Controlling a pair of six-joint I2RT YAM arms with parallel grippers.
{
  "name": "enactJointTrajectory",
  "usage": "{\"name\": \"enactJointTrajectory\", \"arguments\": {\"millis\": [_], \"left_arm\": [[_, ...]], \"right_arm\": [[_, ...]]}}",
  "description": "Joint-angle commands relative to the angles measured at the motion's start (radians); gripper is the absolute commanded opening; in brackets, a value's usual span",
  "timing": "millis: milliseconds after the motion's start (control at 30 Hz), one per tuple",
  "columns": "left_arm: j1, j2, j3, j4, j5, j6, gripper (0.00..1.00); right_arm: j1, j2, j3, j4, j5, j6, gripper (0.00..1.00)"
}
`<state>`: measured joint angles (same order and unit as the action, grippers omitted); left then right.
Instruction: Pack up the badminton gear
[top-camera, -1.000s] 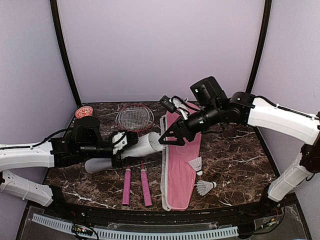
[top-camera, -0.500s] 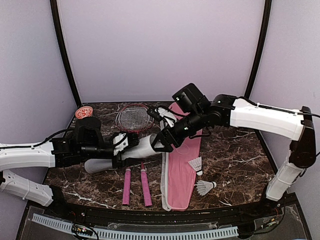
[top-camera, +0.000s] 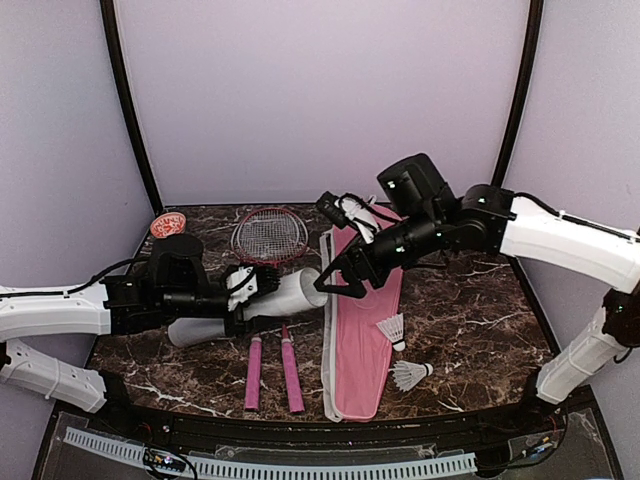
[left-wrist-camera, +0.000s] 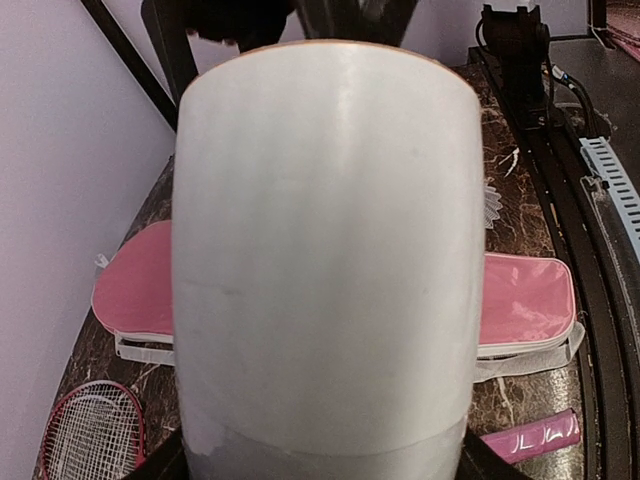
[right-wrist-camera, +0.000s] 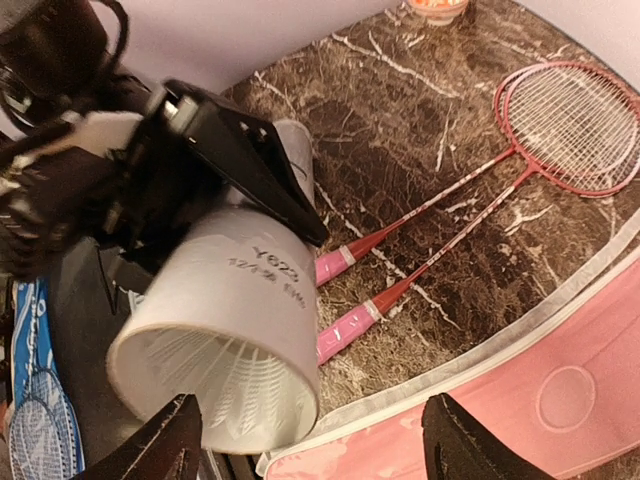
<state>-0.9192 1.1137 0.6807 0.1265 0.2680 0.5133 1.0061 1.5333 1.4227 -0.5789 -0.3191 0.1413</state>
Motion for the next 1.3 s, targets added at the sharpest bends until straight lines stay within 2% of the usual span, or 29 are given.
{"name": "enactJointTrajectory", "arguments": {"millis": [0, 200, 300, 433, 533, 800, 1067, 1267], "left_arm": [[-0.004, 0.009, -0.009, 0.01, 0.014, -0.039, 0.36], [-0.004, 0.013, -0.007, 0.005, 0.031, -0.039, 0.36], [-0.004, 0.015, -0.007, 0.004, 0.033, -0.041, 0.36], [-0.004, 0.013, -0.004, -0.001, 0.027, -0.041, 0.36], [-0.004, 0.011, -0.008, 0.0, 0.021, -0.038, 0.36], [-0.004, 0.028, -0.009, 0.01, 0.026, -0.047, 0.36], [-0.004, 0.028, -0.003, 0.002, 0.006, -0.046, 0.36], [-0.004, 0.032, 0.0, -0.003, 0.002, -0.047, 0.36]], "right_arm": [[-0.025, -0.158, -0.041, 0.003, 0.034, 0.001, 0.78], [-0.167, -0.295, -0.158, -0.045, 0.032, -0.062, 0.8], [-0.186, -0.305, -0.217, -0.11, 0.163, -0.134, 0.8], [-0.209, -0.299, -0.322, -0.118, 0.23, -0.041, 0.79], [-0.172, -0.293, -0.372, -0.165, 0.274, 0.069, 0.75], [0.053, -0.231, -0.427, -0.331, 0.446, 0.317, 0.7], [0.154, -0.137, -0.461, -0.35, 0.552, 0.366, 0.63], [0.159, -0.113, -0.507, -0.282, 0.54, 0.387, 0.62]]}}
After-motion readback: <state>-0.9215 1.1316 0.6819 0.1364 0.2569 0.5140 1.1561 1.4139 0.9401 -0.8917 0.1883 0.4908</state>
